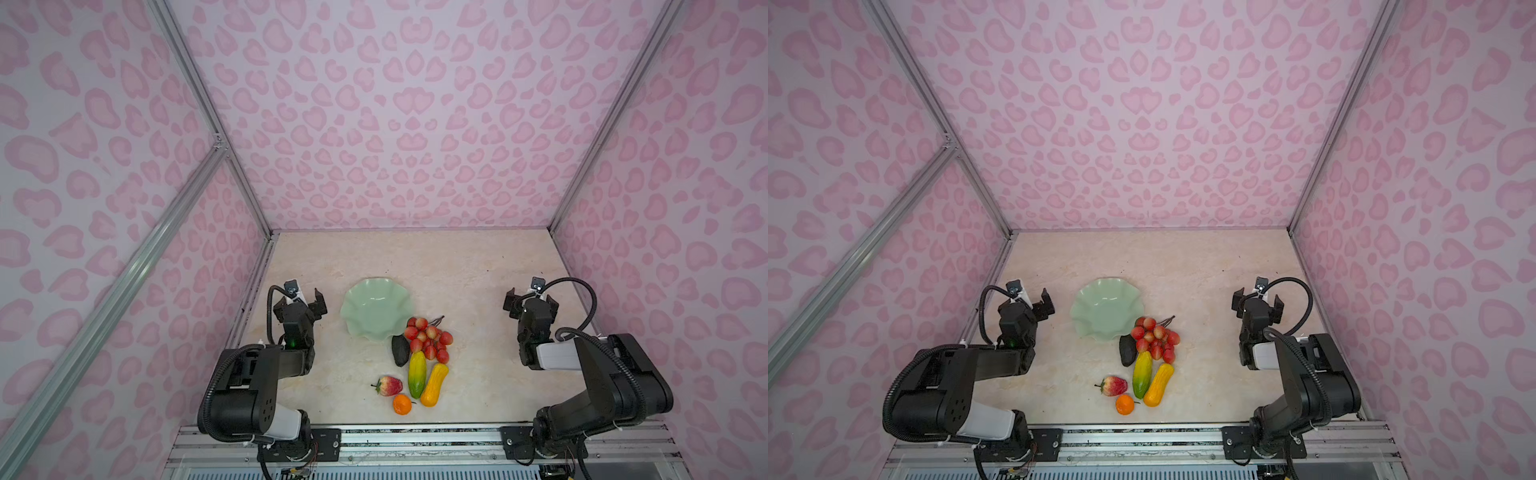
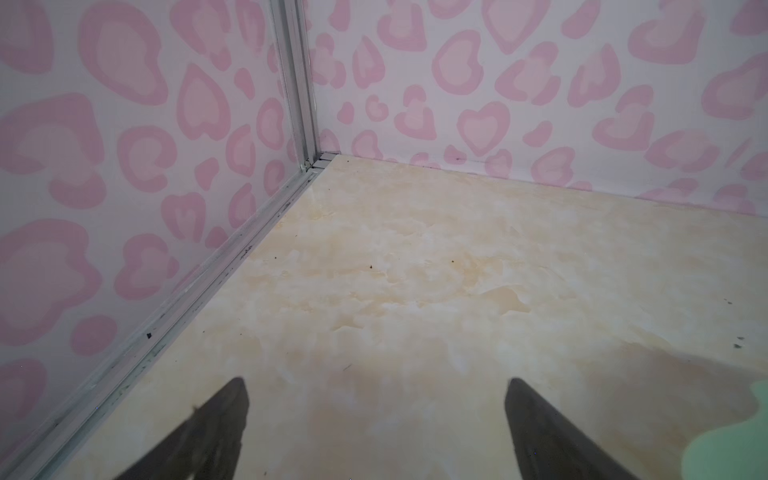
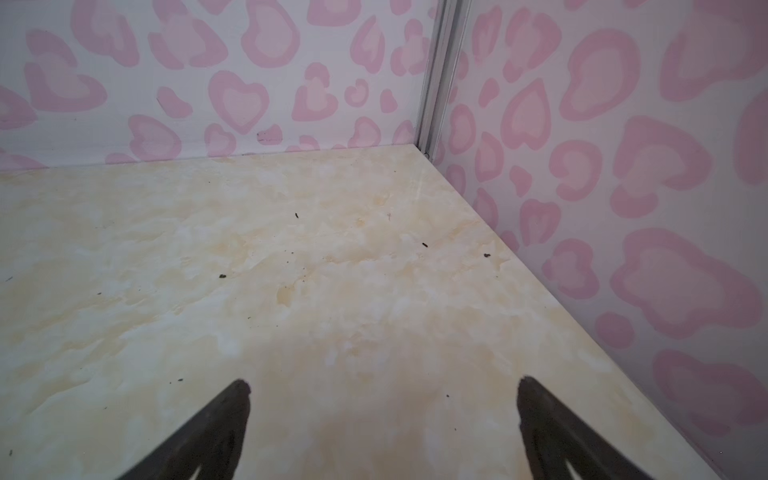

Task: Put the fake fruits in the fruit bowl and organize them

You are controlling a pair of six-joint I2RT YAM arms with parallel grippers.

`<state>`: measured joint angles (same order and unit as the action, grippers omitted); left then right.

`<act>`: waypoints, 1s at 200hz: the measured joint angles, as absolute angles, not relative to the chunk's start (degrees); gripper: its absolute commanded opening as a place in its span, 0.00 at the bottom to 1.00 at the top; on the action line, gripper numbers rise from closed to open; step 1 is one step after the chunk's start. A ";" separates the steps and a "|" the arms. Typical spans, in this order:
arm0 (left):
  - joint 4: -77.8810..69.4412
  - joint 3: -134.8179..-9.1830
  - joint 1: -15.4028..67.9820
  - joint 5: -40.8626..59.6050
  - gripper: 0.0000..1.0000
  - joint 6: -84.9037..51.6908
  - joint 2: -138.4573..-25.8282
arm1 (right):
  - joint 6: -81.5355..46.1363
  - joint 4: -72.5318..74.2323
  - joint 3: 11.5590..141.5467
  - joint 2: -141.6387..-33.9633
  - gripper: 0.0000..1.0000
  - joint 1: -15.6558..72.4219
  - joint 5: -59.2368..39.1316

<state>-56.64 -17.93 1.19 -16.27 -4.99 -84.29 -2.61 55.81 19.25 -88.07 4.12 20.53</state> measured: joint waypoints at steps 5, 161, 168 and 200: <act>-56.64 -17.93 1.19 -16.27 0.97 -4.99 -84.29 | -2.61 55.81 19.25 -88.07 1.00 4.12 20.53; -56.64 -17.93 1.13 -15.86 0.98 -4.99 -84.29 | -2.66 55.81 19.27 -88.01 1.00 4.01 20.51; -56.66 -17.91 1.13 -15.86 0.98 -4.99 -84.27 | -2.63 55.86 19.16 -87.83 1.00 4.03 20.58; -53.80 -17.61 1.15 -16.56 0.98 -5.17 -79.53 | -1.13 49.91 20.80 -81.21 1.00 8.78 25.02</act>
